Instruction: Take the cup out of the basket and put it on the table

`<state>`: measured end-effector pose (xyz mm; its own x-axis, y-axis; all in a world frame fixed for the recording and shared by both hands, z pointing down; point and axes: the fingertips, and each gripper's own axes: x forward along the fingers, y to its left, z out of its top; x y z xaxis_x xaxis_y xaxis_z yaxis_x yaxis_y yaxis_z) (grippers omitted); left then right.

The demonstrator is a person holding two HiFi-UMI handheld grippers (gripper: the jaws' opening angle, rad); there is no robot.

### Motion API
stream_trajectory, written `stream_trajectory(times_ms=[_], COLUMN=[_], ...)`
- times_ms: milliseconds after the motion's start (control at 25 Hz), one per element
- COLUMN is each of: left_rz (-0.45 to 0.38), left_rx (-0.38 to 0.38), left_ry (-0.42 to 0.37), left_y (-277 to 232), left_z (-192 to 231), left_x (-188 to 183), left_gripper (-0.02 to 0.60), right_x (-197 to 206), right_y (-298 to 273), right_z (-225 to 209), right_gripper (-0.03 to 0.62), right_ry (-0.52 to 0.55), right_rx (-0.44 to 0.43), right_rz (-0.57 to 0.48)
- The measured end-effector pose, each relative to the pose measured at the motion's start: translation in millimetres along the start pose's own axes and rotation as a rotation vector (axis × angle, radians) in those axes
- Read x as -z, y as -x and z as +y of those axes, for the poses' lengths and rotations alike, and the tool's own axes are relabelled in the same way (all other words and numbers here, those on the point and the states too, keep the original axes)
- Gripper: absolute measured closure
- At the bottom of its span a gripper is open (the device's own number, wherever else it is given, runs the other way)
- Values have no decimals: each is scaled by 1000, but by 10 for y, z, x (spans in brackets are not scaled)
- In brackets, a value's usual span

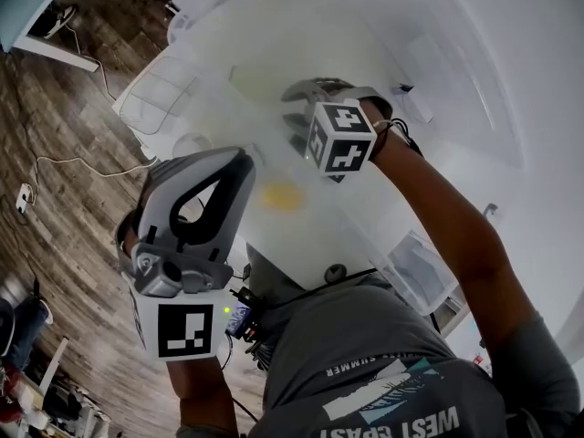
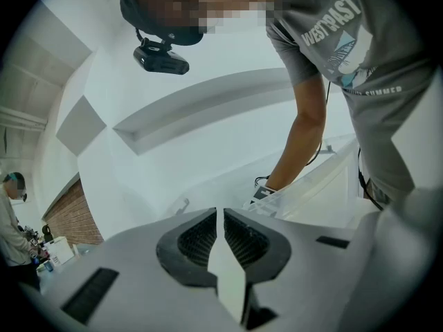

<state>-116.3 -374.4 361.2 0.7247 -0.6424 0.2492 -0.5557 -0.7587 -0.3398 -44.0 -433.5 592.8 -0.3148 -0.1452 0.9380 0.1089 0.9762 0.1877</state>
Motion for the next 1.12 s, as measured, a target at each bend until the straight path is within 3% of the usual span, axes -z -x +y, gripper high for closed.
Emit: stream_trajectory(times_ms=[240,400,600,800,920,960,1120], left_rz=[0,5,5,4,9,10,12], left_rx=[-9,-10,-13,-15,-23,-27,-37], left_ry=[2,10,19,26,31,33,32], left_y=[52,86,115,138,178,190,250], left_z=[10,-1,14,9,15,22,37], left_x=[31,85,142,220,266,279,315], left_gripper=[555,555,555,555,555,555,555], right_x=[122,331,425,169,113,122,83], right_y=[28,-54,-235,-437,-456,-425,-305], right_z=[-463,-696,-942,-967,-962,-991,-958], right_gripper=[471,468,405,379,414,551,574], right_ry=[-86,-34,173,502,553,539,450], right_rx=[221,340,435,427,435,449,441], right_rz=[55,176,259,194,167,156,121])
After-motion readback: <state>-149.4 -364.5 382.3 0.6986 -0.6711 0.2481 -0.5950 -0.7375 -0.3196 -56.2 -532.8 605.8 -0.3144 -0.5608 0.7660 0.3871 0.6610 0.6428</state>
